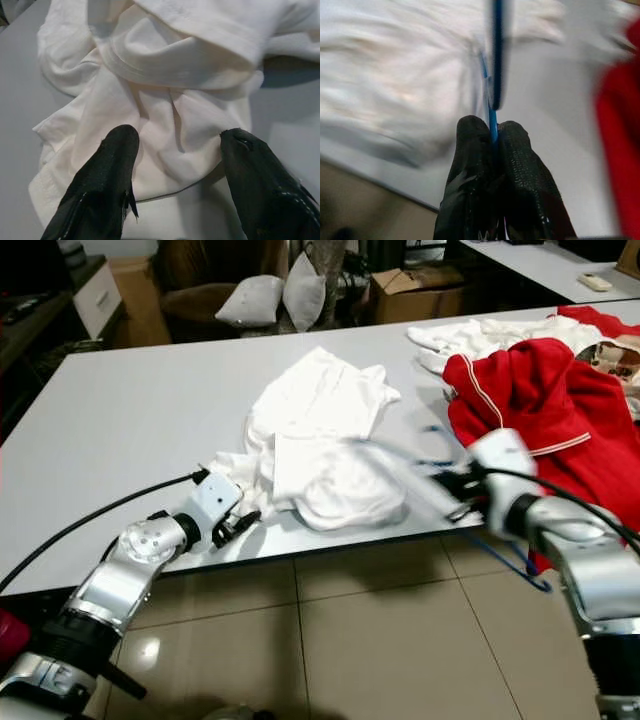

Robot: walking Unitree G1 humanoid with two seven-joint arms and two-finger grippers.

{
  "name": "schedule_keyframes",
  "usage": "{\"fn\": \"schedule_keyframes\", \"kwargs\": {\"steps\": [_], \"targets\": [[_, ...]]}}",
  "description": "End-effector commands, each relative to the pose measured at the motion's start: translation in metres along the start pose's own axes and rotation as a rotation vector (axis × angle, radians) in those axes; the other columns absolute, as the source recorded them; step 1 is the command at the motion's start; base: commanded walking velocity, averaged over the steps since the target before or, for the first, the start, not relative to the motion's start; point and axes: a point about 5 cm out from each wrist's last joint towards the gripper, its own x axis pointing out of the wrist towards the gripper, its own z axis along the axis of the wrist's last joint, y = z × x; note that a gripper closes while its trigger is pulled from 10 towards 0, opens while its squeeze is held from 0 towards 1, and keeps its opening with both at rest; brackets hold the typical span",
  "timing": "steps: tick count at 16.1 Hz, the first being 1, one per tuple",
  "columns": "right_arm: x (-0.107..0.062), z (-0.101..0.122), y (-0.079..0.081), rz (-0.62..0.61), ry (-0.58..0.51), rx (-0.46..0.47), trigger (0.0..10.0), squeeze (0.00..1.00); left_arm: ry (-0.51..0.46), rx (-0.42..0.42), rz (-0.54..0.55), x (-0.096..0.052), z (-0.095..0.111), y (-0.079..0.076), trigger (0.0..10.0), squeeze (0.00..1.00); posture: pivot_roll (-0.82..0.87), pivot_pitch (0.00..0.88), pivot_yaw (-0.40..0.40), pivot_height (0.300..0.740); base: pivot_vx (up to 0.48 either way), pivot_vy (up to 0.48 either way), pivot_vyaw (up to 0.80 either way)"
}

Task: Hang hanger

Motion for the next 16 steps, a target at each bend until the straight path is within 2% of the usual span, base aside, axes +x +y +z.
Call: {"fn": "schedule_keyframes", "kwargs": {"steps": [1,2,4,6,7,8,9,10,12,13,15,16], "targets": [[-0.004,0.002,-0.014,-0.107,-0.039,0.017,10.0,0.0,-0.02,0.011,0.033,0.0,0.005,0.007,10.0,0.0,-0.04,0.0,0.096,0.74,0.0,0.0,0.0],[-0.009,0.004,-0.022,-0.185,-0.112,0.05,10.0,0.0,-0.051,-0.012,0.066,-0.002,0.008,0.012,10.0,0.0,-0.04,0.0,0.096,0.74,0.0,0.0,0.0],[-0.02,0.01,-0.027,-0.25,-0.253,0.163,10.0,0.0,-0.078,-0.031,0.092,-0.003,0.01,0.016,10.0,0.0,-0.04,0.0,0.095,0.74,0.0,0.0,0.0],[-0.031,0.016,-0.017,-0.213,-0.359,0.201,10.0,0.0,-0.101,-0.031,0.094,-0.003,0.012,0.014,10.0,0.0,-0.04,0.0,0.096,0.74,0.0,0.0,0.0],[-0.039,0.018,-0.006,-0.172,-0.395,0.2,10.0,0.0,-0.157,-0.091,0.105,-0.006,0.017,0.013,10.0,0.0,-0.03,0.0,0.094,0.74,0.0,0.0,0.0],[-0.039,0.018,-0.006,-0.172,-0.395,0.2,10.0,0.0,-0.157,-0.091,0.105,-0.006,0.017,0.013,10.0,0.0,-0.03,0.0,0.094,0.74,0.0,0.0,0.0],[-0.043,0.015,0.004,-0.165,-0.395,0.206,10.0,0.0,-0.221,-0.161,0.122,-0.011,0.022,0.012,10.0,0.0,-0.03,0.0,0.093,0.74,0.0,0.0,0.0],[-0.049,0.01,0.027,-0.223,-0.381,0.239,10.0,0.0,-0.321,-0.386,0.17,-0.025,0.03,0.013,10.0,0.0,-0.03,0.0,0.094,0.74,0.0,0.0,0.0],[-0.052,-0.002,0.046,-0.335,-0.291,0.282,10.0,0.0,-0.353,-0.417,0.265,-0.04,0.031,0.012,10.0,0.0,-0.03,0.0,0.099,0.74,0.0,0.0,0.0],[-0.053,-0.004,0.052,-0.354,-0.276,0.281,10.0,0.0,-0.352,-0.413,0.289,-0.043,0.03,0.012,10.0,0.0,-0.03,0.0,0.1,0.74,0.0,0.0,0.0],[-0.051,-0.011,0.08,-0.383,-0.221,0.274,10.0,0.0,-0.339,-0.419,0.318,-0.05,0.025,0.001,10.0,0.0,-0.03,0.0,0.093,0.74,0.0,0.0,0.0],[-0.051,-0.015,0.085,-0.402,-0.208,0.301,10.0,0.0,-0.333,-0.426,0.322,-0.051,0.023,-0.002,10.0,0.0,-0.02,0.0,0.088,0.74,0.0,0.0,0.0]]}}
